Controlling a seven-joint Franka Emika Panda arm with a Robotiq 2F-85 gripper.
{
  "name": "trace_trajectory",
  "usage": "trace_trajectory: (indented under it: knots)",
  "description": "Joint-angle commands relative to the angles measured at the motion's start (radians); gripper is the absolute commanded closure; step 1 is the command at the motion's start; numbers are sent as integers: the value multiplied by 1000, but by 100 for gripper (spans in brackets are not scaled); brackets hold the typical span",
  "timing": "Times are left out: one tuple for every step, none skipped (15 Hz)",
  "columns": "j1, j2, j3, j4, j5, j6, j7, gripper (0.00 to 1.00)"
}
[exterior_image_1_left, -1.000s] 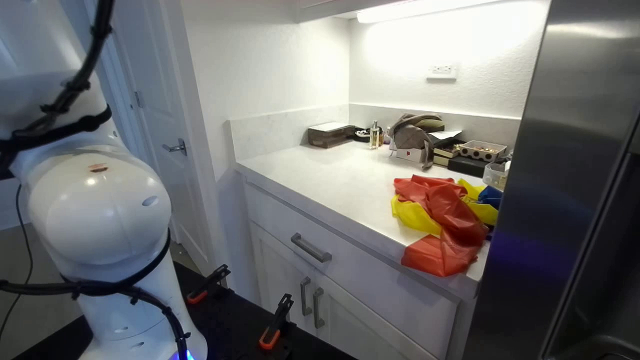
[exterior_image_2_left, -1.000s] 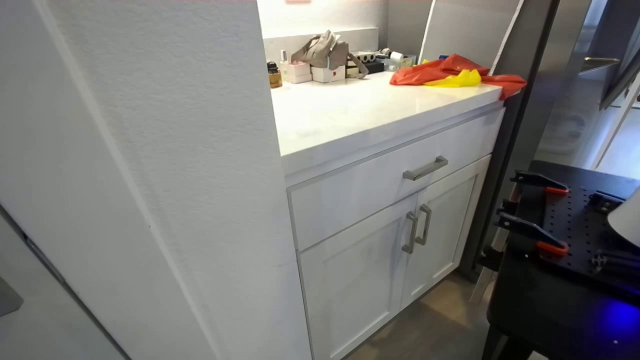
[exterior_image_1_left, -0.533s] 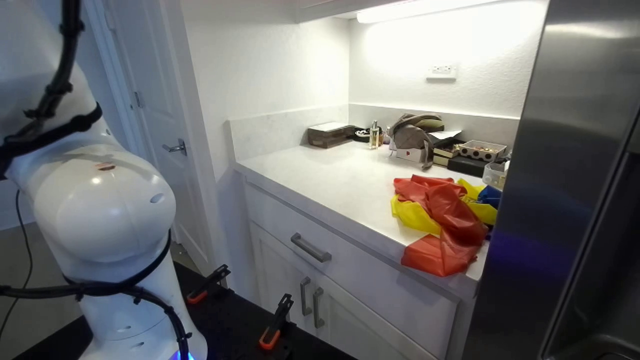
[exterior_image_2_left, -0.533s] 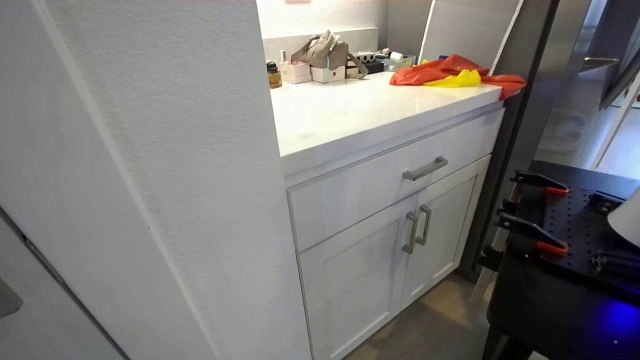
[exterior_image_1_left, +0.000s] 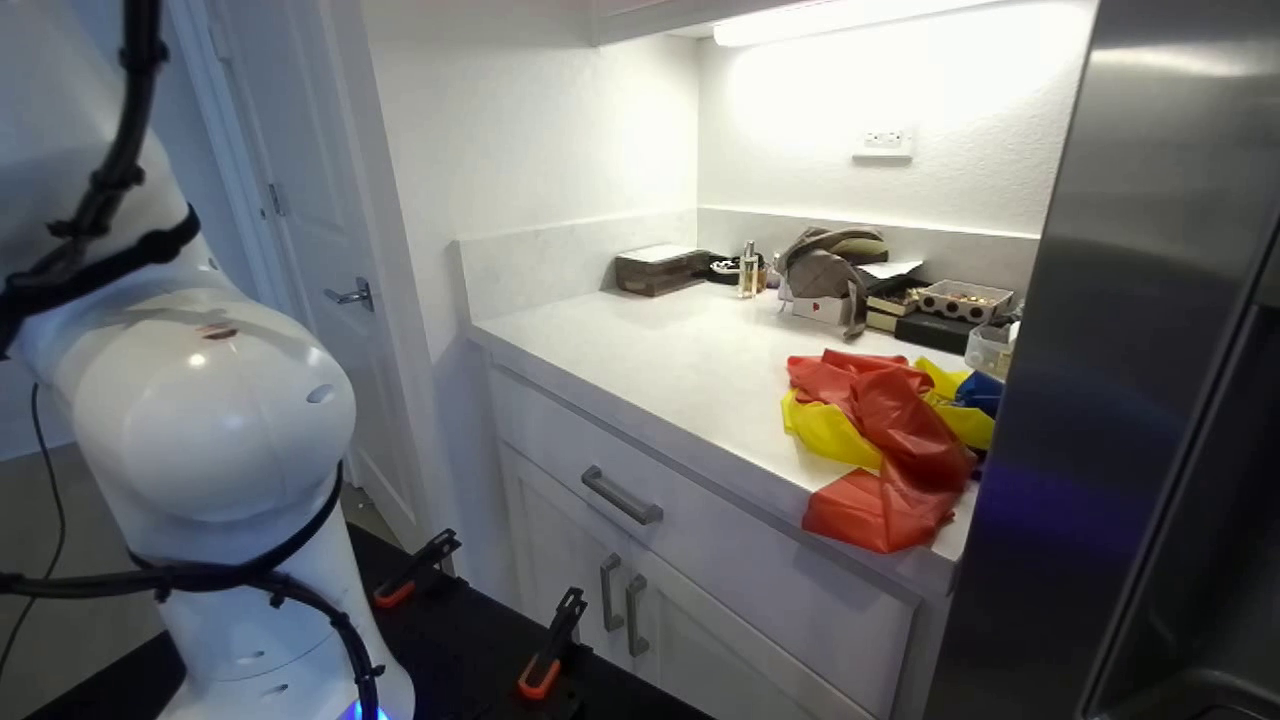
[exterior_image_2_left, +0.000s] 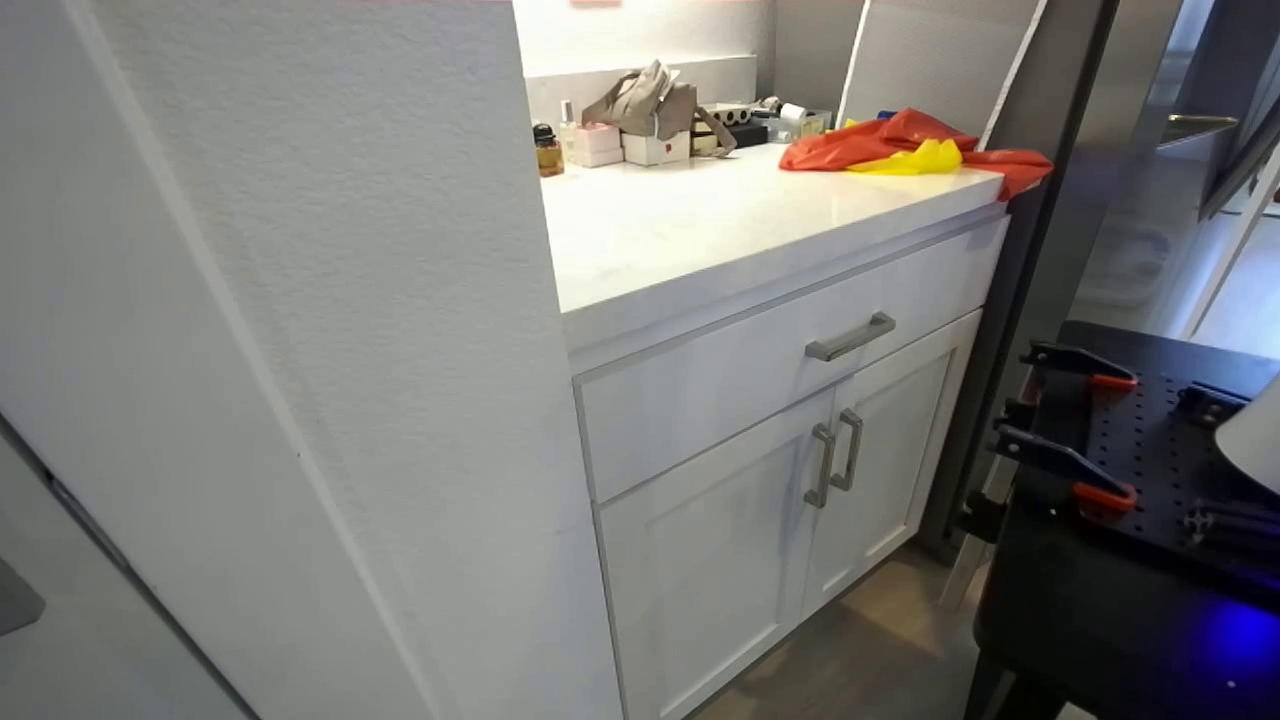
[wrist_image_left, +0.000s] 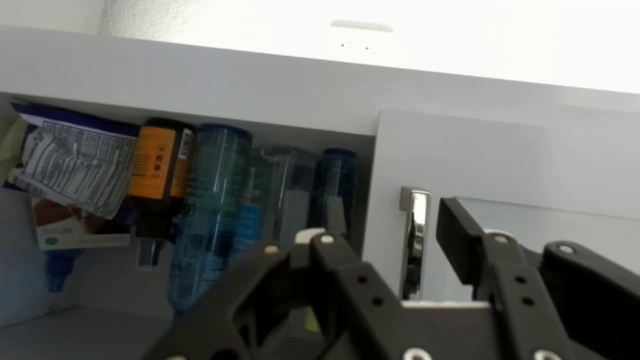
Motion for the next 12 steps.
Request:
trace_trajectory:
  knots:
    - [2, -29, 8, -47, -38, 67, -7, 15]
    - [-3, -31, 13, -53, -57, 93, 5, 8]
    - [-9, -31, 17, -58, -78, 117, 15, 1]
    - [-18, -31, 21, -67, -108, 155, 30, 0]
    - [-27, -30, 23, -74, -139, 192, 44, 0]
    - [-35, -30, 25, -81, -164, 227, 58, 0]
    - [-42, -30, 26, -89, -190, 260, 75, 0]
    - [-39, -30, 21, -96, -222, 286, 101, 0]
    - [-43, -28, 21, -101, -242, 308, 115, 0]
    - [-45, -25, 19, -105, -259, 327, 131, 0]
    - [-47, -22, 20, -107, -277, 341, 143, 0]
    - [-49, -20, 20, -108, -293, 352, 157, 0]
